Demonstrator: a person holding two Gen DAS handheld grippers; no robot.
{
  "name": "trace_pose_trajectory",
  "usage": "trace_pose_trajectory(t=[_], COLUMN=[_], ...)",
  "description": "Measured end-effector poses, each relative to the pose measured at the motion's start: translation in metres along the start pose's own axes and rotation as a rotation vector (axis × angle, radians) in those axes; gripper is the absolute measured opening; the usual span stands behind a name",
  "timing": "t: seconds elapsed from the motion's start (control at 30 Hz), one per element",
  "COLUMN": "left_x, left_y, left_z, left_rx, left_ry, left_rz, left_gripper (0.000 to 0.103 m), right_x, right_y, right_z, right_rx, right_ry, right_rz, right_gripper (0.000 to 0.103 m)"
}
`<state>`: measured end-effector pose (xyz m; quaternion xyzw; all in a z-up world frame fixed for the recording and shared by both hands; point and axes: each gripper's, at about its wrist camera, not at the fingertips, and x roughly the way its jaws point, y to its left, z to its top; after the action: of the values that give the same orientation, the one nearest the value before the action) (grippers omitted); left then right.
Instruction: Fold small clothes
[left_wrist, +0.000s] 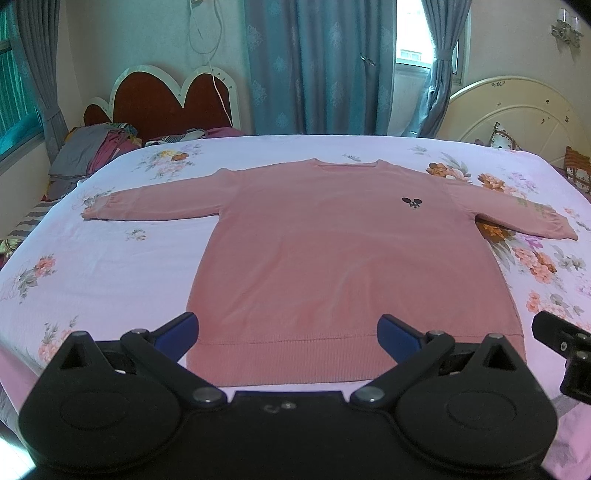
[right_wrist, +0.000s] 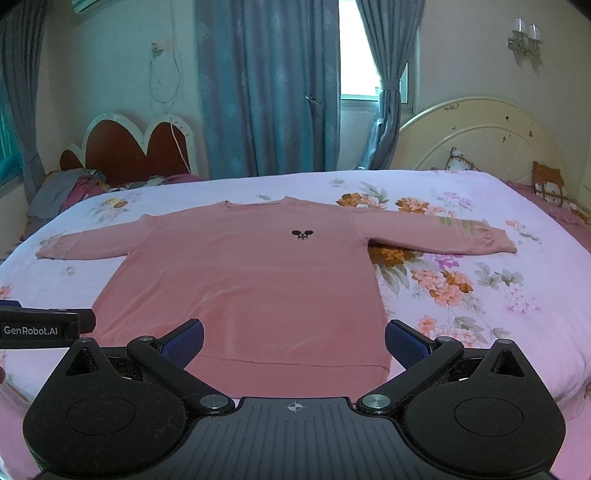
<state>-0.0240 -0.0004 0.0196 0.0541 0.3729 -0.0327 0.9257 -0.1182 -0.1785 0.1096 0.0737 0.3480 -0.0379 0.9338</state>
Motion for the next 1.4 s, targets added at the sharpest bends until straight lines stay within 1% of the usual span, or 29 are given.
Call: trace_pose_trajectory(t=[0.33, 0.67, 0.83, 1.03, 1.17, 1.4], left_x=[0.012, 0.041, 0.065, 0.100, 0.126, 0.170], left_y=[-0.004, -0.005, -0.005, 0.001, 0.011, 0.022], left_z=[0.006, 0.023, 0.039, 0.068, 0.087, 0.113], left_rx=[0.006, 0.022, 0.032, 0.049, 0.047, 0.045], left_ry=[0.012, 0.024, 0.025, 0.012, -0.003, -0.009], left_rz=[0.001, -0.002, -0.022, -0.058, -0.106, -0.145], left_gripper=[0.103, 0.103, 0.103, 0.103, 0.103, 0.103], right_x=[0.016, 0.042, 0.060, 0.085, 0.106, 0.138], right_y=[-0.008, -0.009, -0.013, -0.020, -0.022, -0.034], right_z=[0.005, 0.014, 0.022, 0.040, 0.055, 0.078], right_rx=[0.015, 0.021, 0.046, 0.105, 0.127, 0.155], right_ry=[0.012, 0.010, -0.001, -0.024, -0.034, -0.046], right_rz=[-0.017, -0.050, -0.071, -0.116, -0.163, -0.240], right_gripper=[0.103, 0.103, 0.103, 0.103, 0.103, 0.103])
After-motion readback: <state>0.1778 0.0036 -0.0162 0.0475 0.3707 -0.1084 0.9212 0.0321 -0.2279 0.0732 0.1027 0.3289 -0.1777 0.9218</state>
